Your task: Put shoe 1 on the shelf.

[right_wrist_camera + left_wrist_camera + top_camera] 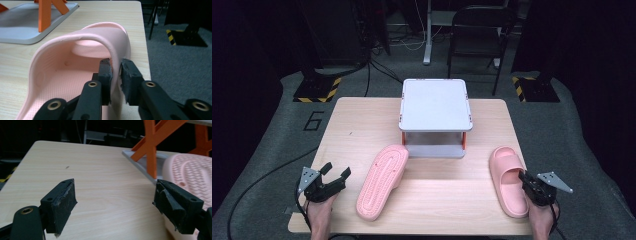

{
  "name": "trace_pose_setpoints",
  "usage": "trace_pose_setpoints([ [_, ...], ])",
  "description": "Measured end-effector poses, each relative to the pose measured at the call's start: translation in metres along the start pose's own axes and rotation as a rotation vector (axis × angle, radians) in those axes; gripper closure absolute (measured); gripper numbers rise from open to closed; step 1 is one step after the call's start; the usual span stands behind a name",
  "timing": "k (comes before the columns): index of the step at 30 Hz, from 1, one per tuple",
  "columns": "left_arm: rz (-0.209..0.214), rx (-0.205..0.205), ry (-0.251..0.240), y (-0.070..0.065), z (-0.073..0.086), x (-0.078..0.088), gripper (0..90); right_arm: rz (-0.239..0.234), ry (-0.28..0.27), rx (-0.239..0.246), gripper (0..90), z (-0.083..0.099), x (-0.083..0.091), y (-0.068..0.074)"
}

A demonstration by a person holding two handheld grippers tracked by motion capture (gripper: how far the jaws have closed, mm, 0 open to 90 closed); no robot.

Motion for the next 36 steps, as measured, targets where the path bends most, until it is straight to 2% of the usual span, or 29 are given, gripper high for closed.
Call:
trace_pose_setpoints([
  [3,0.038,-0.018,-0.01,-0.013,-0.009,-0.003,17.5,-0.01,0.013,-0.024,82.5,-0.003,0.001,0.001],
  [4,0.054,-0.032,-0.014,-0.017,-0.013,-0.004,17.5,-0.007,0.008,0.002,82.7,-0.007,0.002,0.005],
  [5,0.066,-0.034,-0.015,-0.021,-0.016,-0.005,17.5,-0.007,0.008,0.002,82.7,-0.007,0.002,0.005],
  [8,0.099,-0.048,-0.028,-0.033,-0.028,-0.007,17.4,-0.008,-0.003,0.045,82.7,-0.013,0.006,0.014],
  [13,0.143,-0.083,-0.036,-0.048,-0.047,-0.016,17.5,-0.087,-0.017,0.091,82.7,-0.022,0.009,0.043],
  [14,0.153,-0.093,-0.034,-0.05,-0.05,-0.017,17.4,-0.114,-0.023,0.097,82.7,-0.025,0.009,0.054],
  [15,0.163,-0.102,-0.033,-0.053,-0.054,-0.019,17.4,-0.114,-0.023,0.097,82.7,-0.025,0.009,0.054],
  [16,0.177,-0.112,-0.037,-0.057,-0.06,-0.021,17.4,-0.15,-0.021,0.113,82.7,-0.027,0.008,0.066],
  [18,0.194,-0.117,-0.044,-0.061,-0.068,-0.024,17.4,-0.157,-0.021,0.117,82.7,-0.027,0.007,0.068],
  [20,0.214,-0.128,-0.037,-0.066,-0.076,-0.029,17.5,-0.175,-0.015,0.142,82.7,-0.028,0.004,0.08],
  [21,0.226,-0.134,-0.035,-0.07,-0.082,-0.034,17.5,-0.191,-0.008,0.154,82.7,-0.029,0.0,0.091],
  [22,0.226,-0.134,-0.035,-0.07,-0.082,-0.034,17.5,-0.201,-0.003,0.166,82.8,-0.029,-0.002,0.097],
  [23,0.233,-0.144,-0.029,-0.072,-0.084,-0.038,17.5,-0.201,-0.003,0.166,82.8,-0.029,-0.002,0.097],
  [25,0.245,-0.16,-0.016,-0.077,-0.09,-0.049,17.4,-0.23,-0.004,0.162,82.7,-0.032,-0.01,0.112],
  [27,0.255,-0.165,-0.008,-0.079,-0.093,-0.054,17.4,-0.236,-0.007,0.164,82.7,-0.033,-0.013,0.116],
  [32,0.292,-0.198,0.013,-0.092,-0.107,-0.073,18.1,-0.275,0.003,0.166,82.8,-0.037,-0.034,0.143],
  [36,0.322,-0.231,0.025,-0.104,-0.119,-0.089,18.7,-0.289,0.002,0.163,82.8,-0.04,-0.044,0.154],
])
Point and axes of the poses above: each handheld gripper's, and its own axes: x roughly backward along the jaws, z roughly out of its underside, y roughly to its left, the point moved 8 cm from there along -x, roughly forward along the jaws
